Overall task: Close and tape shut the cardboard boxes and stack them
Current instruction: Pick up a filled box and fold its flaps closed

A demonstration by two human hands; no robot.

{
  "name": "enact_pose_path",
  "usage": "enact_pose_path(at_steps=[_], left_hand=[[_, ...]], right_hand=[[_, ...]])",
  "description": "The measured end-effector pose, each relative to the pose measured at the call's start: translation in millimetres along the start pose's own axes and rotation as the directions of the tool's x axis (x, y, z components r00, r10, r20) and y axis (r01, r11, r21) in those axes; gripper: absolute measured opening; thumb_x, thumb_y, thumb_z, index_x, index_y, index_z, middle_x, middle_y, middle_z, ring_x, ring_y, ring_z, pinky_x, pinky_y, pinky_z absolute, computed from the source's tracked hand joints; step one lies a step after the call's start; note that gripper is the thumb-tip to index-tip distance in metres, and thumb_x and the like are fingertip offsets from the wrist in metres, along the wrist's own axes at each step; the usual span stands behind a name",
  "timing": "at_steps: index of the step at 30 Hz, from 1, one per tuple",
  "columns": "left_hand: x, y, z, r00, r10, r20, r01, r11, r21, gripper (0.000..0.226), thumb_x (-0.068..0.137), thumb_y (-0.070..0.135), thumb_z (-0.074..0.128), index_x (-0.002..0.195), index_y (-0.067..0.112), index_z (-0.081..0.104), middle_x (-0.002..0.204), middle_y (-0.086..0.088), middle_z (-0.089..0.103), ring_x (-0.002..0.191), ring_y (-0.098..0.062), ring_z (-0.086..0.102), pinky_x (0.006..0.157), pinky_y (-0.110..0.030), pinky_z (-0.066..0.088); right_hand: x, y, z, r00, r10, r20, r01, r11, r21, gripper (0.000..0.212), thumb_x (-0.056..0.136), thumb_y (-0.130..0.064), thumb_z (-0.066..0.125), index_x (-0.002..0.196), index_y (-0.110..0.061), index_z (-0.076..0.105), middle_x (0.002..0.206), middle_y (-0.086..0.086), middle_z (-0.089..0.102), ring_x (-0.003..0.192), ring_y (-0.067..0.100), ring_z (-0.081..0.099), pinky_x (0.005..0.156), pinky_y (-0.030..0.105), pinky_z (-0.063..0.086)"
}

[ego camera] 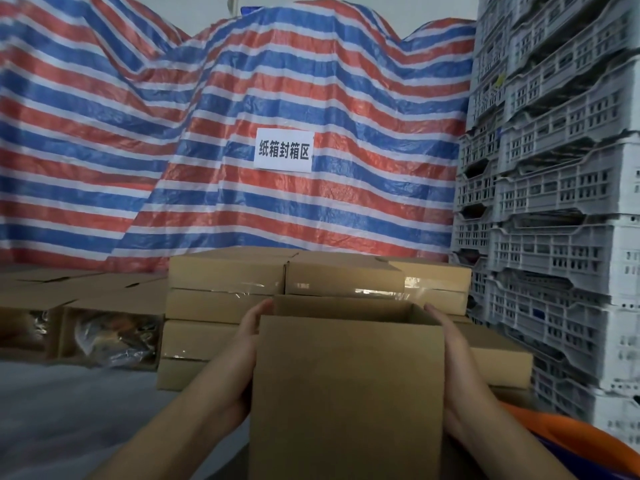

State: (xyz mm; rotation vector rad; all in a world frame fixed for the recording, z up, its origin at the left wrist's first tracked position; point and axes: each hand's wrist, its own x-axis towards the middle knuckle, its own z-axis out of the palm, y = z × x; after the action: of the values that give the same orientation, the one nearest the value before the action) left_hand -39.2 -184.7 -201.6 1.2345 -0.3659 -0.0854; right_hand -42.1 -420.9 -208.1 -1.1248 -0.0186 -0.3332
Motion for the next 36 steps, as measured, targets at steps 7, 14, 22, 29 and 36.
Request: enact_pose_path(at_steps=[7, 14, 22, 29, 36], left_hand=[[11, -7, -5, 0.987, 0.093, -0.131, -0.094, 0.996, -0.004, 0.027, 0.077, 0.0, 0.065, 0.084, 0.026, 0.063, 0.074, -0.008, 0.066, 0.048, -0.017, 0.06, 0.039, -0.028, 0.046], [7, -5, -4, 0.997, 0.044, -0.061, -0.038, 0.994, 0.102, 0.021, 0.092, 0.017, 0.056, 0.104, 0.023, 0.073, 0.081, -0.007, 0.075, 0.064, -0.017, 0.071, 0.05, -0.026, 0.052], [10, -7, -5, 0.996, 0.068, -0.056, -0.065, 0.997, 0.052, 0.024, 0.094, 0.017, 0.055, 0.107, 0.03, 0.071, 0.082, -0.006, 0.075, 0.063, -0.019, 0.072, 0.051, -0.029, 0.054], [14, -10, -6, 0.995, 0.09, -0.049, -0.087, 0.995, 0.057, 0.024, 0.093, 0.016, 0.057, 0.097, 0.031, 0.075, 0.085, -0.007, 0.076, 0.068, -0.021, 0.072, 0.055, -0.03, 0.056], [18, -13, -13, 0.997, 0.071, 0.013, -0.072, 0.977, 0.2, 0.031, 0.095, 0.036, 0.053, 0.099, 0.015, 0.074, 0.08, -0.007, 0.074, 0.066, -0.021, 0.07, 0.06, -0.031, 0.054]], right_hand=[[-4, -2, 2, 0.999, -0.014, 0.032, 0.015, 1.0, -0.014, 0.061, 0.1, -0.045, 0.045, 0.056, -0.02, 0.078, 0.06, 0.006, 0.069, 0.051, 0.019, 0.068, 0.047, 0.028, 0.052], [-6, 2, -1, 0.993, -0.089, 0.072, 0.092, 0.995, -0.033, 0.041, 0.098, -0.039, 0.049, 0.083, -0.018, 0.081, 0.071, 0.008, 0.074, 0.061, 0.021, 0.072, 0.058, 0.032, 0.051], [-7, 1, -2, 0.96, -0.245, 0.132, 0.258, 0.962, -0.086, 0.014, 0.08, -0.022, 0.065, 0.092, -0.028, 0.07, 0.081, 0.008, 0.072, 0.059, 0.019, 0.068, 0.046, 0.029, 0.052], [-17, -5, 7, 0.999, -0.039, 0.01, 0.04, 0.939, -0.342, 0.034, 0.097, -0.04, 0.055, 0.093, -0.01, 0.07, 0.07, 0.008, 0.071, 0.066, 0.024, 0.068, 0.072, 0.037, 0.052], [-23, -8, 7, 1.0, -0.003, -0.001, 0.002, 0.899, -0.439, 0.045, 0.104, -0.041, 0.044, 0.087, -0.004, 0.061, 0.065, 0.011, 0.061, 0.068, 0.03, 0.055, 0.082, 0.044, 0.042]])
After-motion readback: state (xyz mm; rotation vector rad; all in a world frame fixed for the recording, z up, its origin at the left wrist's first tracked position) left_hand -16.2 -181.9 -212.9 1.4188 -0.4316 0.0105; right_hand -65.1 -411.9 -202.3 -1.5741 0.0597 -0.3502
